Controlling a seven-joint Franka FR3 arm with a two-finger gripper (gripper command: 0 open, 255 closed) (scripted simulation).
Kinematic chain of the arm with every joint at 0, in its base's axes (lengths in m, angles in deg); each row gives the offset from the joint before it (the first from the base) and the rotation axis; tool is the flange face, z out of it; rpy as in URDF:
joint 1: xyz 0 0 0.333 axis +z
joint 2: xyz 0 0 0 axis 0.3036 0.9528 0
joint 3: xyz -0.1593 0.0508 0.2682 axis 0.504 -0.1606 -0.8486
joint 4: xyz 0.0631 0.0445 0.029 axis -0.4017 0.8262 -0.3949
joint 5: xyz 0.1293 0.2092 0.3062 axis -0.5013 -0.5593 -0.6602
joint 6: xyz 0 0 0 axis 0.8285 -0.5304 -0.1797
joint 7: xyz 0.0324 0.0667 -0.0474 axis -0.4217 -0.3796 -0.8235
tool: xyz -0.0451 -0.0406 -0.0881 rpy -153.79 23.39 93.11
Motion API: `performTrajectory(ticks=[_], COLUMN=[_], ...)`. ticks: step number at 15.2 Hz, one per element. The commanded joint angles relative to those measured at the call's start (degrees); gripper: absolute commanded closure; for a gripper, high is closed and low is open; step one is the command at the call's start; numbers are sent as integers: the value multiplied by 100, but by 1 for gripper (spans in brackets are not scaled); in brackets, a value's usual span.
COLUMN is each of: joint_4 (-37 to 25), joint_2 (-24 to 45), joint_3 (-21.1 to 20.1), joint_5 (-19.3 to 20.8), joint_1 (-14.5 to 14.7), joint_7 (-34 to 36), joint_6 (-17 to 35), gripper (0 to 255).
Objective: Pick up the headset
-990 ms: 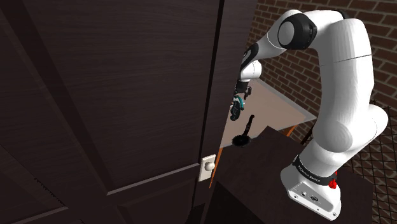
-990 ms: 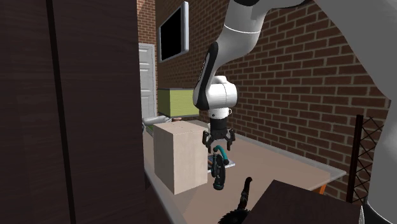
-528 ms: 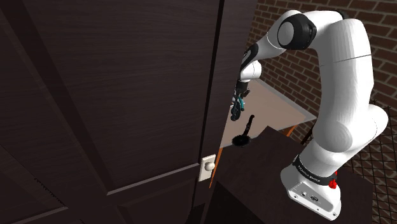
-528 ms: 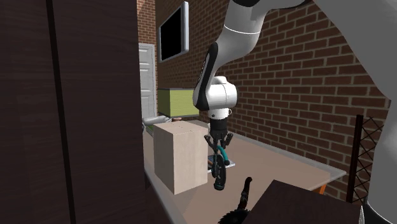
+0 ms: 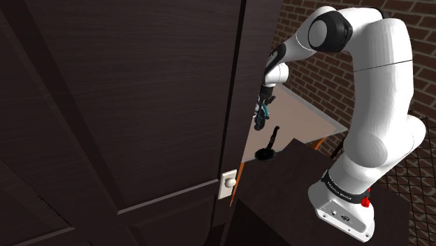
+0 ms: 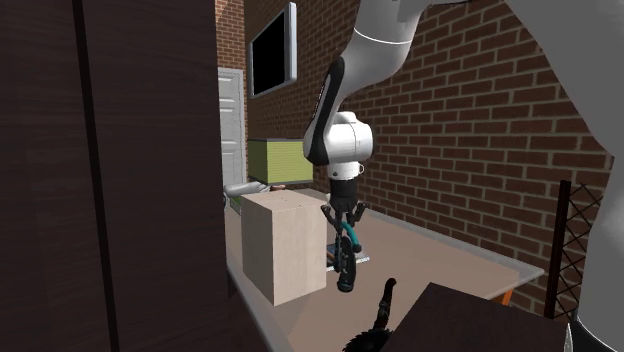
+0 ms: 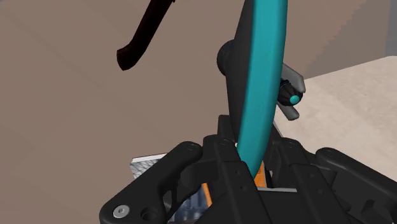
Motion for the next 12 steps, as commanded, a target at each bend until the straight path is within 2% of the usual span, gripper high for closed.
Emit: performTrajectory(ticks=[1, 12], joint_4=[40, 59], joint_2=[-134, -662], joint_3=[33, 161], joint_5=[34, 199], joint_1=[23, 121], joint_7=[13, 97], joint_6=[-91, -593], gripper=[255, 255])
